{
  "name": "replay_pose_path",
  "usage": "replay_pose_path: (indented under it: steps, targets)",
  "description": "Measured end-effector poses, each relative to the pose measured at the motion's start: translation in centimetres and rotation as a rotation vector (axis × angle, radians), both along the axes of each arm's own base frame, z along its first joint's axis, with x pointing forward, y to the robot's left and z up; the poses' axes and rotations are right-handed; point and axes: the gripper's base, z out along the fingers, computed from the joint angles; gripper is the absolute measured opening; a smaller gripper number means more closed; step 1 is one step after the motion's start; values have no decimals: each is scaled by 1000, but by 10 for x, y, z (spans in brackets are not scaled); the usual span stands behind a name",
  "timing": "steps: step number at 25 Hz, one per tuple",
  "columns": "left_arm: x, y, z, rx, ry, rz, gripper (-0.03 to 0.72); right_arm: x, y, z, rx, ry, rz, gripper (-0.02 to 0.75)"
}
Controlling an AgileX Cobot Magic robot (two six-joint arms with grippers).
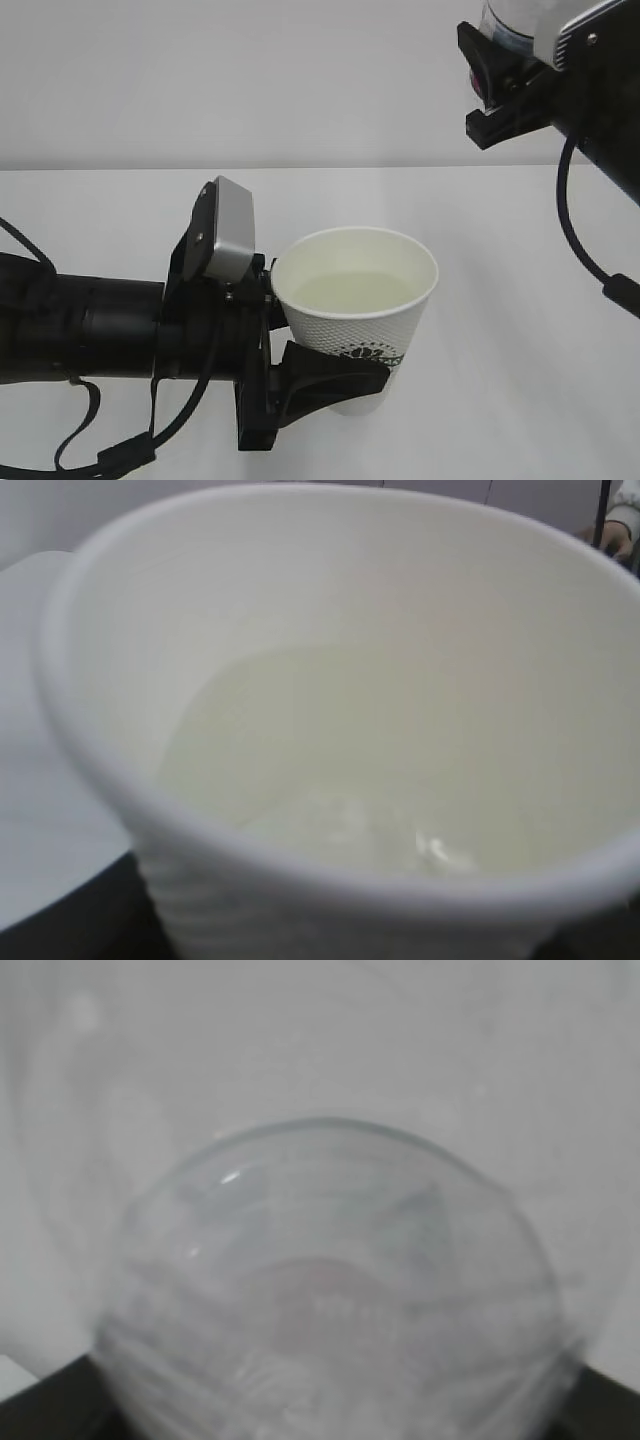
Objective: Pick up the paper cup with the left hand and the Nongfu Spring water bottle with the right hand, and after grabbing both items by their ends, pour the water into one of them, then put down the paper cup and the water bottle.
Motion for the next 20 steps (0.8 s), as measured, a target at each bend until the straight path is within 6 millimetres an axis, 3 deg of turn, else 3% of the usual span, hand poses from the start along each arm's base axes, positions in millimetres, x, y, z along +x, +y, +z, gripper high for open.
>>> replay_pose_path:
  steps: [20]
  targets:
    - [6, 0, 3, -30, -24, 67, 501, 4, -7, -15, 277, 269, -44, 494]
